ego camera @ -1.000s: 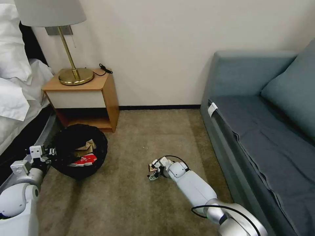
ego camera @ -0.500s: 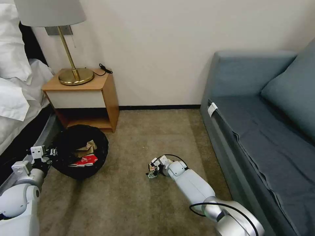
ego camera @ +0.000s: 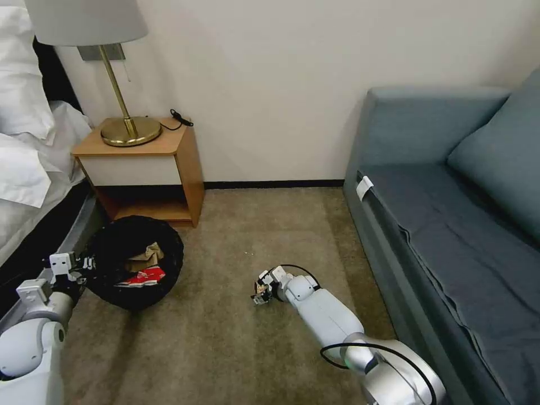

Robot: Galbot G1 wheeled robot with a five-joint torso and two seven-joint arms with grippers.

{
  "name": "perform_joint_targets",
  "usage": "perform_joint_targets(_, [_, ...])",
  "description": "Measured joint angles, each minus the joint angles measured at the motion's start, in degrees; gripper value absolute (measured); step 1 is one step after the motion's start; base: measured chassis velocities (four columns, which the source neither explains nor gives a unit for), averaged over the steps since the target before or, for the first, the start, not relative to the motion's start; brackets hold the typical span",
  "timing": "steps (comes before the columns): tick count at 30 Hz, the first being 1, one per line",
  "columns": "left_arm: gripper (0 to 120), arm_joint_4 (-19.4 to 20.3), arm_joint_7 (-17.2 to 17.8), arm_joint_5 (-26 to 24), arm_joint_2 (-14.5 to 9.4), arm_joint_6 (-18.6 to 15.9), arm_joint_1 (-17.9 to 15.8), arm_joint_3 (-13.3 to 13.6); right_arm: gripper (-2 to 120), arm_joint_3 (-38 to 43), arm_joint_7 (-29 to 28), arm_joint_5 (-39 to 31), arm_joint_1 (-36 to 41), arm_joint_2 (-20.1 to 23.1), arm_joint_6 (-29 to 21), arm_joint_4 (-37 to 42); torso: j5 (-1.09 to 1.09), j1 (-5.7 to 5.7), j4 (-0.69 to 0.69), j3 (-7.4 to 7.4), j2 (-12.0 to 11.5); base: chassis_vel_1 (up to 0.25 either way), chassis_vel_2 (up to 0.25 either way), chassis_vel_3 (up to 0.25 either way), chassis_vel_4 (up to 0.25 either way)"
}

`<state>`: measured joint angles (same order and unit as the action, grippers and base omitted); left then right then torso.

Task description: Pick up the trash bin, then pick up the garbage on the floor and place it into the trash bin.

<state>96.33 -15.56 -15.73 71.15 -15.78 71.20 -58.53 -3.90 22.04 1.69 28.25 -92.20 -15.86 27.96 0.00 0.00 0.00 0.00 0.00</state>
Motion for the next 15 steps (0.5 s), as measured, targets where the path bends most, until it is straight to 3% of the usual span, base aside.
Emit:
perform_joint_targets(4, [4,0.0,0.0,0.0,0.1,0.0,0.0,0.2,68,0.2,0.1,0.7,0.4,0.0,-0.7,0.0,0.0,0.0,0.0,0.0,0.0,0.0,0.0,0.0,0.0])
perform_joint_targets(11, [4,0.1,0.0,-0.1,0.1,0.0,0.3,0.2,42,0.8,0.3,1.6,0.4,0.1,-0.7,-0.4,0.0,0.0,0.0,0.0,0.0,0.0,0.0,0.0,0.0])
perform_joint_targets(15, [4,0.2,0.0,-0.1,0.4,0.2,0.7,0.1,40,0.8,0.2,1.6,0.2,0.0,-0.5,-0.7,0.0,0.0,0.0,0.0,0.0,0.0,0.0,0.0,0.0])
